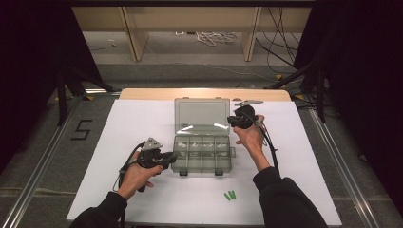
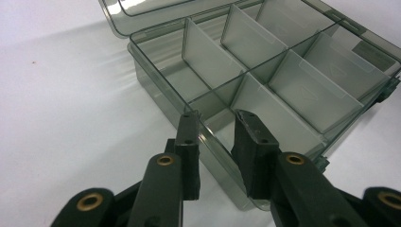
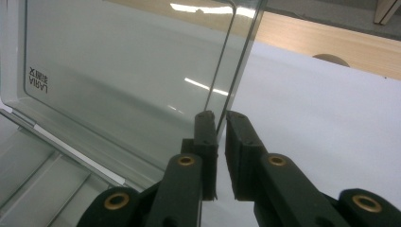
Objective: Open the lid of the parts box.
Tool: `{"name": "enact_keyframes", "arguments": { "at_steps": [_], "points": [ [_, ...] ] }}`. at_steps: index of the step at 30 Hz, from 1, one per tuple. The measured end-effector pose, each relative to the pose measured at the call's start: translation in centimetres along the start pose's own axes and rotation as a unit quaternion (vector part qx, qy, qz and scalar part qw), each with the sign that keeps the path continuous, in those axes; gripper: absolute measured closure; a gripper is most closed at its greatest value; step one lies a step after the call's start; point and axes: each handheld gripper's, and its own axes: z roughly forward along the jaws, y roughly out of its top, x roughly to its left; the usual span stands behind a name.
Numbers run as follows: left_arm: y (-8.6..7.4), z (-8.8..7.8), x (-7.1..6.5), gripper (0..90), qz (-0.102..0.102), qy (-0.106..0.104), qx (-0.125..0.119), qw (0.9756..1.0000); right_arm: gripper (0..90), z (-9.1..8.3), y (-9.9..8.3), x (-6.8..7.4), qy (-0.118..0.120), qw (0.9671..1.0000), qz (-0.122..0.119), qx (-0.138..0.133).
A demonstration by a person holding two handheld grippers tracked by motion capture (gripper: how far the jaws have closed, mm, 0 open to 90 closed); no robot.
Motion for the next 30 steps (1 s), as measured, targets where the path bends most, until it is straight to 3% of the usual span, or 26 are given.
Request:
{"name": "enact_keyframes", "arguments": {
  "at_steps": [3, 5, 7, 9, 11, 12, 13, 14, 15, 19, 21, 30],
  "points": [
    [0.0, 0.0, 0.0, 71.7, 0.0, -0.002, 0.001, 1.0, 83.2, 0.0, 0.0, 0.1, 0.0, 1.0, 0.008, 0.002],
    [0.0, 0.0, 0.0, 71.7, 0.0, -0.002, 0.001, 1.0, 83.1, 0.0, -0.1, -0.1, -0.001, 1.0, -0.002, 0.002],
    [0.0, 0.0, 0.0, 71.7, -0.001, -0.001, 0.001, 1.0, 81.0, -0.1, 0.0, -0.1, -0.003, 0.9999, 0.011, 0.003],
    [0.0, 0.0, 0.0, 71.7, -0.002, 0.0, 0.004, 1.0, 78.1, -0.2, 0.0, -0.5, -0.003, 1.0, -0.008, -0.003],
    [0.0, 0.0, 0.0, 71.8, -0.005, -0.001, 0.003, 1.0, 76.8, -0.4, 0.0, -0.7, -0.004, 1.0, -0.007, -0.002],
    [0.1, -0.1, 0.1, 71.8, -0.001, -0.001, 0.007, 1.0, 75.9, -0.6, 0.0, -0.5, -0.005, 0.9999, 0.014, 0.001],
    [0.1, -0.1, 0.1, 71.7, -0.001, -0.001, 0.007, 1.0, 75.9, -0.6, 0.0, -0.5, -0.005, 0.9999, 0.014, 0.001],
    [0.1, -0.1, 0.1, 71.7, 0.001, -0.001, 0.009, 1.0, 73.6, -0.9, 0.1, -0.7, -0.015, 0.9998, -0.012, -0.002],
    [0.1, -0.1, 0.1, 71.7, 0.001, 0.0, 0.009, 1.0, 72.9, -1.0, 0.1, -0.5, -0.013, 0.9999, -0.006, 0.001],
    [0.1, -0.1, 0.1, 71.7, -0.001, 0.0, 0.009, 1.0, 65.2, -1.4, 0.2, -0.4, -0.005, 0.9995, -0.03, -0.009],
    [0.1, -0.1, 0.1, 71.7, -0.001, -0.001, 0.009, 1.0, 60.2, -1.8, 0.2, 0.2, -0.005, 0.9996, -0.028, -0.004],
    [0.1, -0.1, 0.1, 71.7, 0.002, -0.001, 0.009, 1.0, 40.8, -4.1, 0.0, 2.3, 0.017, 0.9959, -0.087, -0.015]
  ]
}}
